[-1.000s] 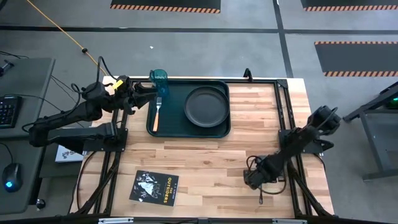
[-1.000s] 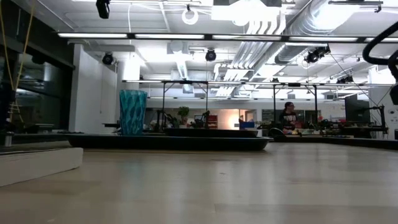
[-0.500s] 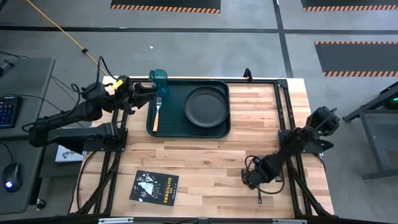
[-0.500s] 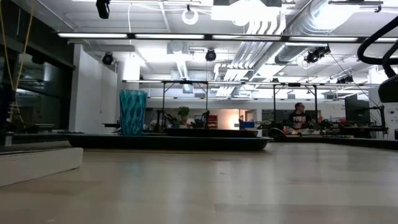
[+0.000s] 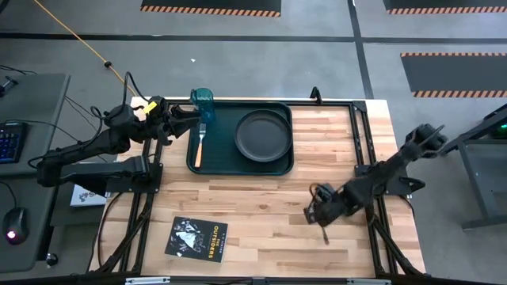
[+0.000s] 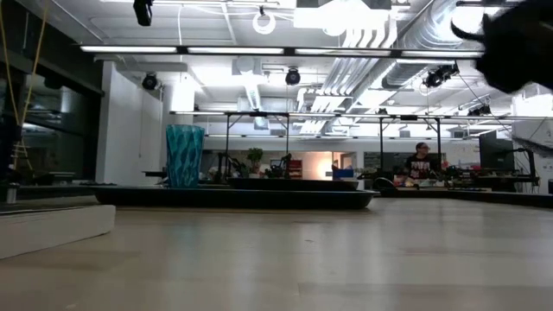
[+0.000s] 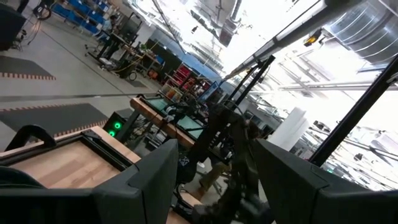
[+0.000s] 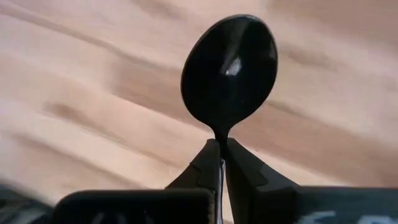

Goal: Pick and place plate/cup/fork/spoon on tray
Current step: Put the black spoon on the dark green tray to the right side of the light orange fork

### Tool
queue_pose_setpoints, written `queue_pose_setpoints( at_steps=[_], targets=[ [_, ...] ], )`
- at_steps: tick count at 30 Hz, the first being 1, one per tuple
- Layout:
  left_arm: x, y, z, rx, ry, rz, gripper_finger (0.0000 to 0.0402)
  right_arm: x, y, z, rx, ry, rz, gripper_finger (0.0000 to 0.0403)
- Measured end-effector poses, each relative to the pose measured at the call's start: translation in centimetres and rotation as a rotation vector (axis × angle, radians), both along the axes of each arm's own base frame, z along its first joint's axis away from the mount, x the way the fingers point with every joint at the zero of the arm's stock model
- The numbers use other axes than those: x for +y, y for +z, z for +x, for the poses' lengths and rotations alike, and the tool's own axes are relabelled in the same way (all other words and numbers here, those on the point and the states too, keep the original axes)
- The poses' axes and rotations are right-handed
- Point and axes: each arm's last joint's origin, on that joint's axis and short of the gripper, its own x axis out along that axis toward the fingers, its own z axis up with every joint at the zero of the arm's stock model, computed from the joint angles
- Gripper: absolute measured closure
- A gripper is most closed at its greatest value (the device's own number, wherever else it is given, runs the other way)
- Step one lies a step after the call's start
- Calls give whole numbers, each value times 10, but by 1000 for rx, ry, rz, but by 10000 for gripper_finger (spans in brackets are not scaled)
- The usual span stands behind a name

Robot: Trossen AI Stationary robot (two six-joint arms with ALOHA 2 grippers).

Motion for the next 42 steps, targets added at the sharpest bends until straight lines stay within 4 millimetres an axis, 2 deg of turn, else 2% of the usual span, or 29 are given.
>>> queue_pose_setpoints(
  at_steps=[5, 10, 13, 16, 21, 26, 30, 34, 42],
  targets=[
    [0, 0, 0, 1, 5, 6, 197, -26, 32, 3, -183, 41, 21, 402],
    [1, 0, 0, -1, 36, 1, 197, -59, 43, 29, -367, 64, -22, 402],
    [2, 0, -1, -4, 77, -7, 197, -82, 43, 55, -476, 93, -63, 402],
    [3, 0, -1, -7, 111, -15, 197, -109, 44, 85, -501, 116, -149, 402],
    [4, 3, -2, -41, 131, -9, 197, -149, 61, 148, -549, 164, -269, 403],
    [3, 9, -3, -101, 131, 7, 197, -181, 67, 210, -587, 165, -338, 403],
    [3, 14, -5, -154, 130, 23, 197, -203, 59, 252, -604, 141, -364, 403],
    [2, 16, -6, -173, 130, 27, 197, -223, 42, 284, -605, 99, -369, 403],
    [2, 17, -6, -183, 129, 30, 197, -241, -7, 322, -572, 30, -268, 403]
  ],
)
